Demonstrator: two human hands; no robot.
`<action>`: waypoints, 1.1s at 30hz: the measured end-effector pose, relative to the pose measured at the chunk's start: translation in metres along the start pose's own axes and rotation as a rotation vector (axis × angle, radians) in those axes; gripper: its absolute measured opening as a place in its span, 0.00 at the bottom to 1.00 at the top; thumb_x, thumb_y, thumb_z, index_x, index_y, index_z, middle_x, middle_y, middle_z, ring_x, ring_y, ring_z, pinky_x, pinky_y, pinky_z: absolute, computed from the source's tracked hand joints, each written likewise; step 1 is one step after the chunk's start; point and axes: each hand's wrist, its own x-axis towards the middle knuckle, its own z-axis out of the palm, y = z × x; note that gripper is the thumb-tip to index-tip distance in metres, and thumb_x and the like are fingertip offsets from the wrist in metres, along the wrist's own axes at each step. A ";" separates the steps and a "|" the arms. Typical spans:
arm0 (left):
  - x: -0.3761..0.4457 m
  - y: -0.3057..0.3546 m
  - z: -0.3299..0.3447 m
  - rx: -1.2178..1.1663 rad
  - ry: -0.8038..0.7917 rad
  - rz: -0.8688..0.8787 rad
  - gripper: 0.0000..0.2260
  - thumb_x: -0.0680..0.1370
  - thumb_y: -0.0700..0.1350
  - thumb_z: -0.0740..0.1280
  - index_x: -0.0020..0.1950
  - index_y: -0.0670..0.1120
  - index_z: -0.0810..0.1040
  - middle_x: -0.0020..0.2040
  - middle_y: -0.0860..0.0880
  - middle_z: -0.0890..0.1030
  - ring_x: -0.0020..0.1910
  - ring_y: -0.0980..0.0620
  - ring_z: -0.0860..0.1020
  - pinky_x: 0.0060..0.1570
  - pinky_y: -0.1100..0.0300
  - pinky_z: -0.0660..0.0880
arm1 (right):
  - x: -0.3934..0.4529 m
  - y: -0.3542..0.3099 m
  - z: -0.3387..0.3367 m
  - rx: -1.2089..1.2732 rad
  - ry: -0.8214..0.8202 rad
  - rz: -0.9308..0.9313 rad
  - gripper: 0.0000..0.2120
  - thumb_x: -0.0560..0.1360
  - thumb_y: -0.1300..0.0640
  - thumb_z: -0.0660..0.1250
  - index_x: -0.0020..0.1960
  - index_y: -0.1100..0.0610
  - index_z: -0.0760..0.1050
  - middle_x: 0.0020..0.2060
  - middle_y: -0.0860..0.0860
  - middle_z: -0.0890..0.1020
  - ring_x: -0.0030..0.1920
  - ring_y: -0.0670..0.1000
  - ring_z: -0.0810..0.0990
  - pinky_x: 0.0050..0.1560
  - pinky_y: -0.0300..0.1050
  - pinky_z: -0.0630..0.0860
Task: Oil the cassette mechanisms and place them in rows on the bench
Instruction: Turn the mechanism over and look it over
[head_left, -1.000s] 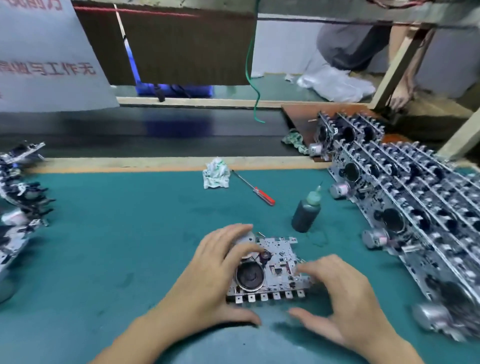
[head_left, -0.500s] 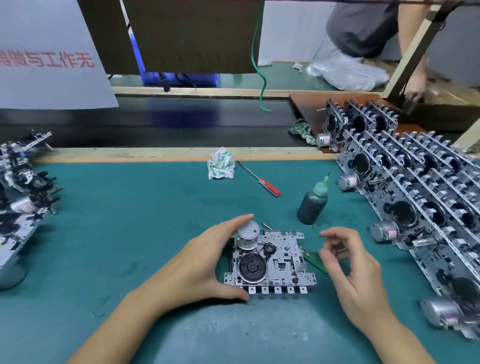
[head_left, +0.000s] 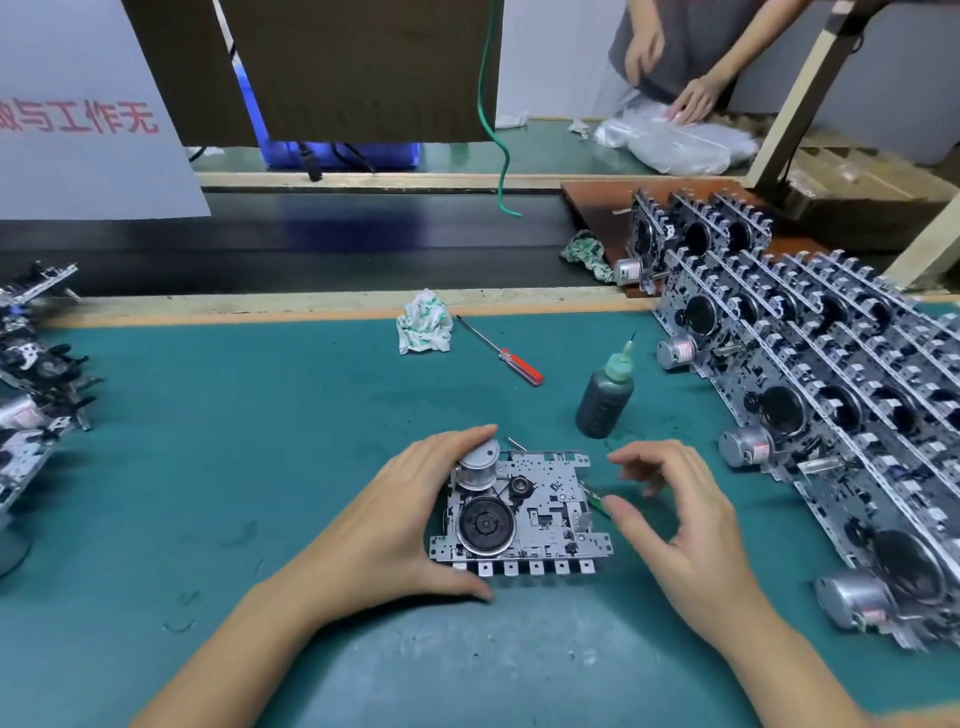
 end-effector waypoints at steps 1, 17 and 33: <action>0.000 -0.001 0.000 -0.010 -0.002 -0.001 0.48 0.60 0.67 0.75 0.69 0.74 0.46 0.69 0.73 0.55 0.70 0.68 0.58 0.69 0.69 0.57 | 0.002 -0.003 -0.002 -0.013 -0.053 -0.016 0.14 0.69 0.42 0.64 0.54 0.42 0.70 0.48 0.39 0.75 0.51 0.39 0.73 0.51 0.29 0.67; -0.001 0.000 0.014 -0.091 0.044 -0.103 0.59 0.56 0.69 0.75 0.72 0.69 0.34 0.70 0.71 0.53 0.70 0.69 0.57 0.67 0.69 0.58 | 0.051 -0.030 0.011 -0.691 -0.647 -0.278 0.46 0.58 0.35 0.71 0.71 0.49 0.59 0.61 0.42 0.72 0.61 0.48 0.73 0.56 0.45 0.73; 0.032 0.015 0.006 -1.849 -0.134 -0.248 0.45 0.61 0.66 0.75 0.69 0.39 0.72 0.69 0.38 0.72 0.65 0.40 0.73 0.64 0.44 0.71 | 0.052 -0.025 0.028 0.664 -0.712 0.275 0.09 0.65 0.49 0.77 0.42 0.52 0.84 0.40 0.43 0.84 0.43 0.40 0.79 0.49 0.33 0.73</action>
